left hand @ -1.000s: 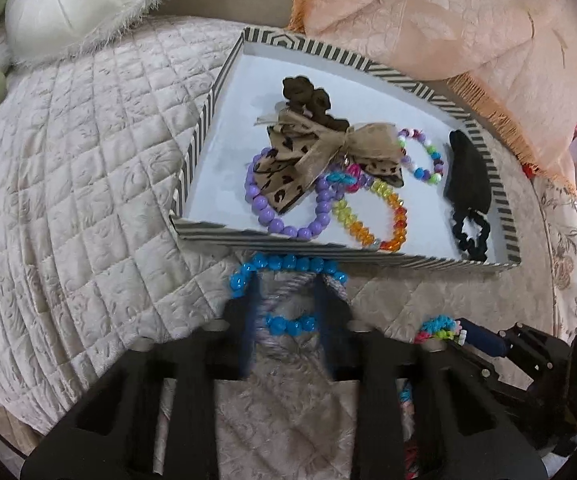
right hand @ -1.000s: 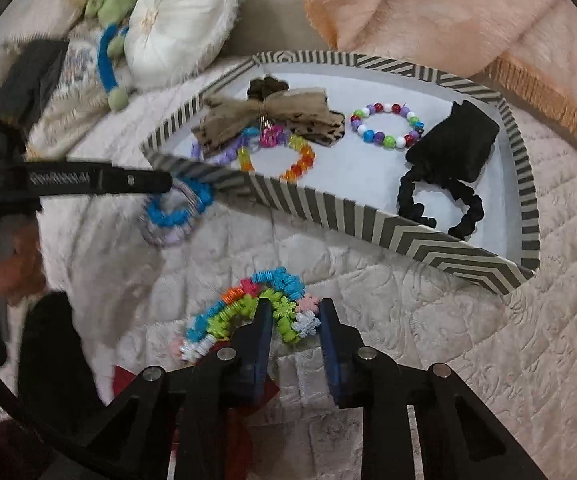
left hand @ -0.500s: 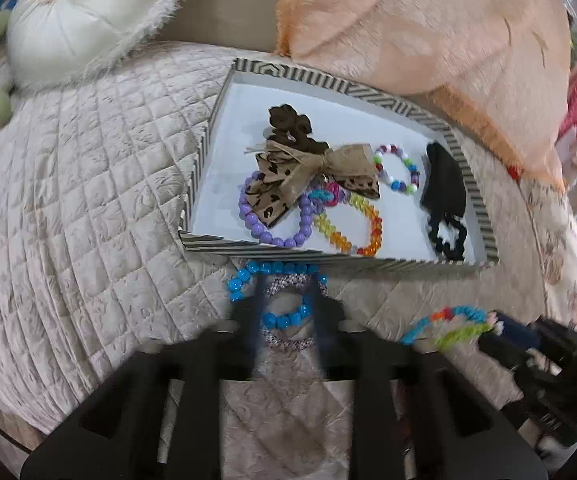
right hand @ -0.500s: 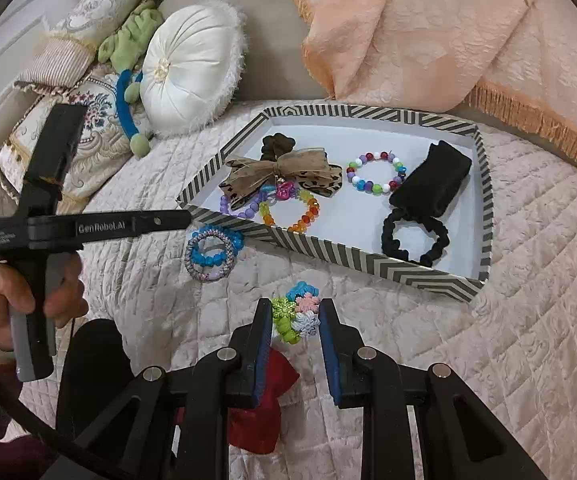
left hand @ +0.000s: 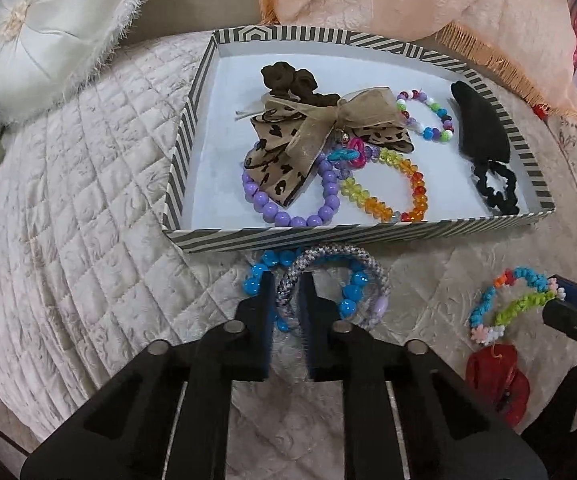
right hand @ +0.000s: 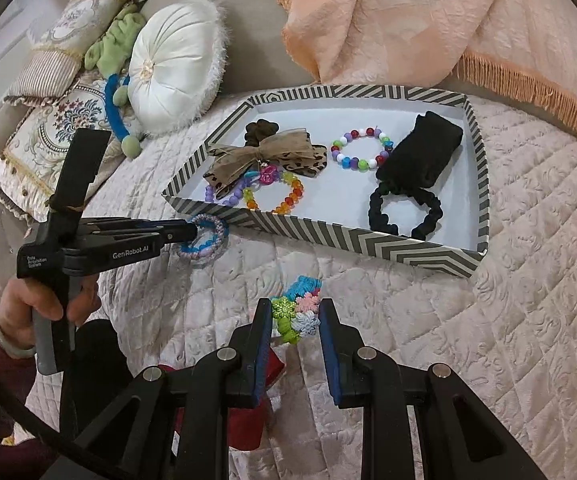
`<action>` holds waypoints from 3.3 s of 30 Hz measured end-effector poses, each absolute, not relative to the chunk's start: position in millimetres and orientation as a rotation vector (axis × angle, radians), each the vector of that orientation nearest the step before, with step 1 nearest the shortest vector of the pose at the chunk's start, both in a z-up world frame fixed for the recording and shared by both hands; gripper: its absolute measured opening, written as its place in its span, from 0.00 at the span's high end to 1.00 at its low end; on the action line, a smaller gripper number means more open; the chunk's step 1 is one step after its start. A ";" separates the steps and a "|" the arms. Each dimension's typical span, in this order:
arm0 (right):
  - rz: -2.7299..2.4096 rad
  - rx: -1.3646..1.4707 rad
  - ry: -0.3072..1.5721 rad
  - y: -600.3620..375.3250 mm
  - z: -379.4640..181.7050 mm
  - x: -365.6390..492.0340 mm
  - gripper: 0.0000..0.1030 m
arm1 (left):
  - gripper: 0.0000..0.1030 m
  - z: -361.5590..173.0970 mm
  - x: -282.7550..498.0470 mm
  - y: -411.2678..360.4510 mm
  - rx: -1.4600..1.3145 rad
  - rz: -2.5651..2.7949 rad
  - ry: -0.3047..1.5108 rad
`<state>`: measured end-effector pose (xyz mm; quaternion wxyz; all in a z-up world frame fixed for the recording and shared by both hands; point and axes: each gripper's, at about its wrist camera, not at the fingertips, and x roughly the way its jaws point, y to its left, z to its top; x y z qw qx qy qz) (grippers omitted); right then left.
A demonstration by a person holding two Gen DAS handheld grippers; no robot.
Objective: Organize jewelry
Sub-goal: 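Grasp the silver rope bracelet with the left tool while the right tool grasps the rainbow bead bracelet, then carry both bracelets into the tray and open both tools there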
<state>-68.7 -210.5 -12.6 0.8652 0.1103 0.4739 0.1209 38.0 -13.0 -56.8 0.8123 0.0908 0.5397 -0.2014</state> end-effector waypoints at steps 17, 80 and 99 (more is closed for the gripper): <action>0.269 0.187 0.876 -204.8 51.6 -74.0 0.78 | 0.93 12.6 10.2 12.2 0.030 -0.446 1.058; 0.171 0.279 0.987 -250.6 -19.5 36.6 0.59 | 0.93 -49.1 199.1 -105.9 0.096 -0.265 1.104; 0.165 0.296 0.966 -245.5 -0.4 5.4 0.59 | 0.60 -12.8 159.6 -65.0 0.039 -0.264 1.095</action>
